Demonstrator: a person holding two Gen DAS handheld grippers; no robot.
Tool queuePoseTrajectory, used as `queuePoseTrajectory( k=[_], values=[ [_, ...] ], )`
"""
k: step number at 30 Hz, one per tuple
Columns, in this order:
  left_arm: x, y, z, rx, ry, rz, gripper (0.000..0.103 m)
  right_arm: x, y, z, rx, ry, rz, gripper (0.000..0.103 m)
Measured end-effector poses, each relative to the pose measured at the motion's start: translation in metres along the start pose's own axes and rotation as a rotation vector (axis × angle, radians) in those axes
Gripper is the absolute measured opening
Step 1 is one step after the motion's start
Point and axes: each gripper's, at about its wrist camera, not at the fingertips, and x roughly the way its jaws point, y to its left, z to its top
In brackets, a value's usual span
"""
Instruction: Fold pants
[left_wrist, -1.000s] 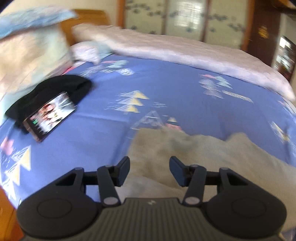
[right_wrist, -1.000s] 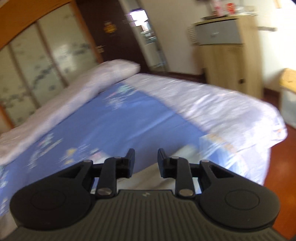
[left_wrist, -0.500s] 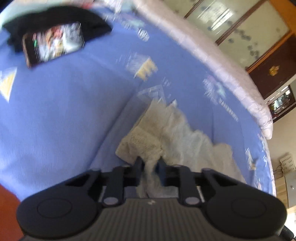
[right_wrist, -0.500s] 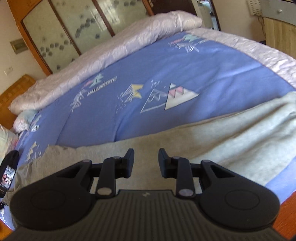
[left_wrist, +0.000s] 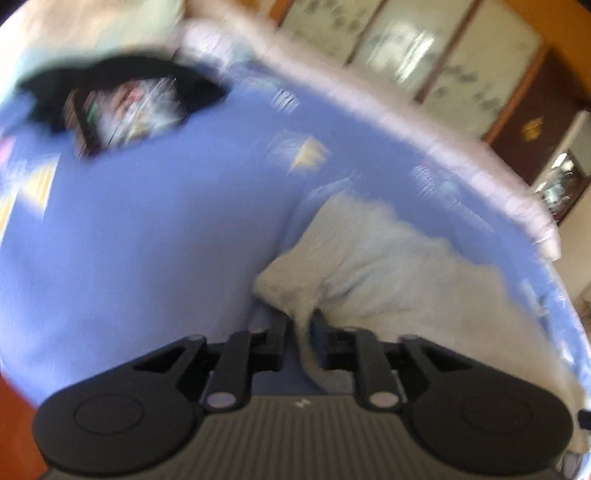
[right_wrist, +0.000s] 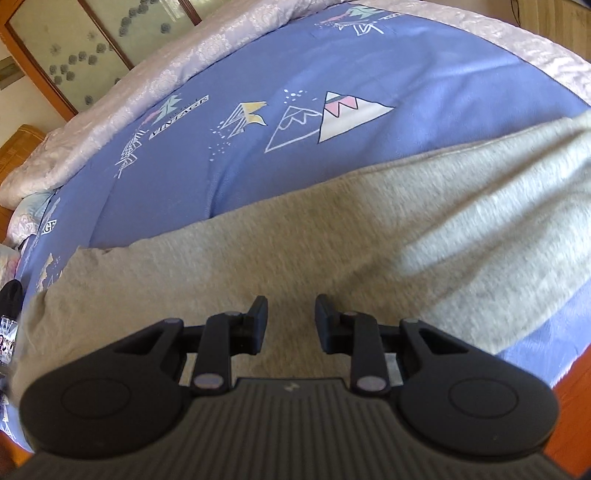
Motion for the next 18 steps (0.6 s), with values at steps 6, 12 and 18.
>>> queuePoseTrajectory(
  k=[6, 12, 18],
  values=[
    [-0.054, 0.018, 0.047, -0.064, -0.158, -0.010, 0.046, -0.005, 0.002, 0.003, -0.002, -0.005, 0.006, 0.032],
    [-0.063, 0.011, 0.080, -0.197, -0.194, -0.237, 0.041, -0.002, 0.008, 0.004, 0.009, 0.001, 0.037, 0.032],
    [-0.010, -0.050, 0.041, -0.014, -0.011, -0.304, 0.037, -0.001, 0.013, 0.002, 0.008, 0.000, 0.038, 0.032]
  ],
)
